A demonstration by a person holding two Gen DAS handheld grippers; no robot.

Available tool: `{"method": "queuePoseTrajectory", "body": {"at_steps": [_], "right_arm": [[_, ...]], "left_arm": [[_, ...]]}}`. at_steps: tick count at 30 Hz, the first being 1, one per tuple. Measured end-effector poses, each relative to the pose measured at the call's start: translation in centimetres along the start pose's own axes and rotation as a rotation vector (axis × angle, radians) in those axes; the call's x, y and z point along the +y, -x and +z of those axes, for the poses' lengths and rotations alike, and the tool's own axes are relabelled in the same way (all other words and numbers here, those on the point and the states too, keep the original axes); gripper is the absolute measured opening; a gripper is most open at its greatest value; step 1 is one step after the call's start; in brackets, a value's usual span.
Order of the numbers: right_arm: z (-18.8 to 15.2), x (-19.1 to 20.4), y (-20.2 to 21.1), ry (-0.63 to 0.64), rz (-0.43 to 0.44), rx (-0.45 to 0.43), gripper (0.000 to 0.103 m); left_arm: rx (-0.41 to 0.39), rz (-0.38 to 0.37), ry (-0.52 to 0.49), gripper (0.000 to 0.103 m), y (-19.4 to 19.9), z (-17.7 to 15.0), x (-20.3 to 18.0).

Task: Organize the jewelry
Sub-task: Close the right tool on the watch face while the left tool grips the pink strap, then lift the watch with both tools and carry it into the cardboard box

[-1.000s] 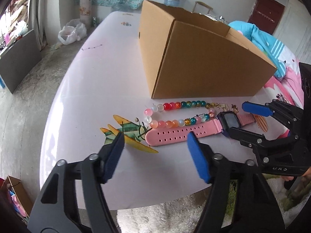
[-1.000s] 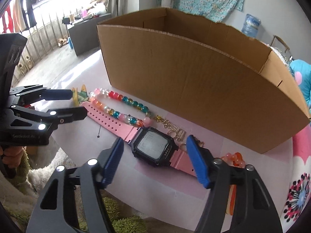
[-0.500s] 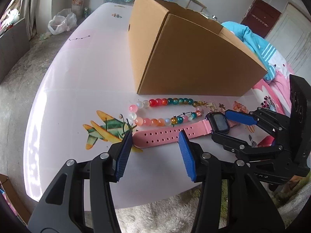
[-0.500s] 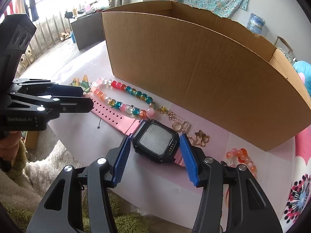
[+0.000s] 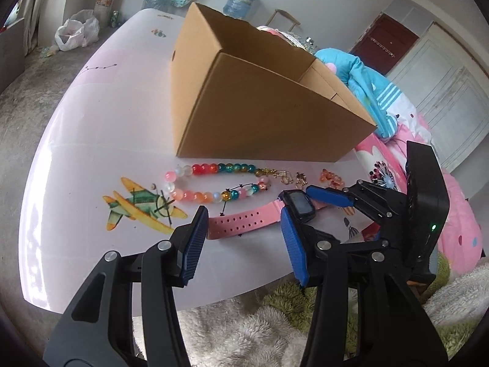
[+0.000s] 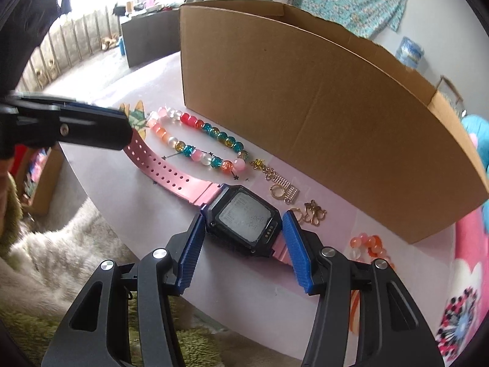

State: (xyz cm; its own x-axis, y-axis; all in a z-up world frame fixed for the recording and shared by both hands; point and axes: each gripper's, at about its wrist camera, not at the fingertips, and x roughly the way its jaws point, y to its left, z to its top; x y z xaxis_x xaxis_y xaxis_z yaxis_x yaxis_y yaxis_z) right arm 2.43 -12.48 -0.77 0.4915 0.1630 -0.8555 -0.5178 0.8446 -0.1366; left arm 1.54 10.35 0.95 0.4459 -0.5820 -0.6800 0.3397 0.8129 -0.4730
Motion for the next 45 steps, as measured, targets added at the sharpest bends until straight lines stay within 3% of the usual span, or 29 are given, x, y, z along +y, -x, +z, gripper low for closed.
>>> {"method": "queuePoseTrajectory", "body": {"at_steps": [4,7,17,25,28,29,31,33,38,45], "right_arm": [[0.1,-0.1,-0.1,0.021,0.000,0.001,0.052],[0.3,-0.2,-0.2,0.034,0.012,0.010,0.053],[1.3,-3.0,-0.3,-0.002,0.184,0.094,0.052],[3.3,-6.3,-1.5,-0.062,0.355,0.203,0.052],[3.8,-6.6,-1.9,-0.068,0.389,0.223,0.052],[3.9,-6.8,-2.0,-0.072,0.401,0.229,0.052],[4.2,-7.1,-2.3,-0.087,0.421,0.234,0.052],[4.3,-7.5,-2.5,-0.102,0.436,0.230,0.052],[3.8,-7.6,-2.0,-0.100,0.399,0.176,0.052],[1.9,-6.8,-0.3,-0.045,0.247,0.138,0.055]], "left_arm": [[0.001,0.001,-0.013,0.046,-0.1,0.2,-0.6],[0.004,0.044,-0.042,0.046,-0.2,0.1,-1.1],[-0.011,0.212,-0.202,0.048,1.0,-0.8,-2.9],[0.044,0.291,-0.418,0.048,-1.7,-1.6,-5.7],[0.063,0.357,-0.516,0.048,-3.5,-2.1,-6.7],[0.062,0.373,-0.539,0.047,-3.8,-2.2,-6.9],[0.065,0.399,-0.599,0.034,-4.9,-2.4,-7.4],[0.073,0.420,-0.633,0.017,-5.6,-2.6,-7.6],[0.089,0.386,-0.584,0.010,-5.9,-1.8,-7.0],[0.119,0.317,-0.499,0.008,-5.6,-0.1,-4.9]]}}
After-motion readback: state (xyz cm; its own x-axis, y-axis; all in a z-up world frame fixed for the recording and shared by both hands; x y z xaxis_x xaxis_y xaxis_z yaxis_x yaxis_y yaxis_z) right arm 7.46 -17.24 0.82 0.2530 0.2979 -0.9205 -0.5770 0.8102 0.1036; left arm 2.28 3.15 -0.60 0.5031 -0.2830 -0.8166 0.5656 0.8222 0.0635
